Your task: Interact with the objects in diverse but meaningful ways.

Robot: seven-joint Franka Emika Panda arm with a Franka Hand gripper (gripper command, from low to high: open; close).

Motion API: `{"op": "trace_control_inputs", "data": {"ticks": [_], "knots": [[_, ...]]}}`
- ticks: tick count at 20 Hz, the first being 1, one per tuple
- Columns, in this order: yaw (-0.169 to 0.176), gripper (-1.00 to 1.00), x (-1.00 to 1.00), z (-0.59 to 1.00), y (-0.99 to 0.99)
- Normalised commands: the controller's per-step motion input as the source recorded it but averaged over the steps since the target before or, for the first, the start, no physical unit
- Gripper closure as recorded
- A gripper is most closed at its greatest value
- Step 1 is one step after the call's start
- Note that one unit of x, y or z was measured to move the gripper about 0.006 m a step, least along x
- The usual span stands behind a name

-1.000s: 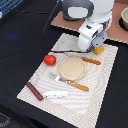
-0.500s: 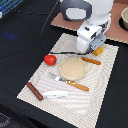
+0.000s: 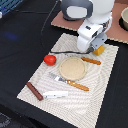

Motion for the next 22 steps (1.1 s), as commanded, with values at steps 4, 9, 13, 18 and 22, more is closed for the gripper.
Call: {"op": "trace_control_inputs", "data": {"ticks": [4, 9, 13, 18, 22], "knots": [[0.030, 1.00, -0.82, 0.40, 0.00], [0.084, 1.00, -0.99, -0.03, 0.00], [0.062, 1.00, -1.00, -0.25, -0.02], [0.007, 1.00, -1.00, -0.36, -0.17], [0.000, 1.00, -1.00, -0.38, -0.22]]}}
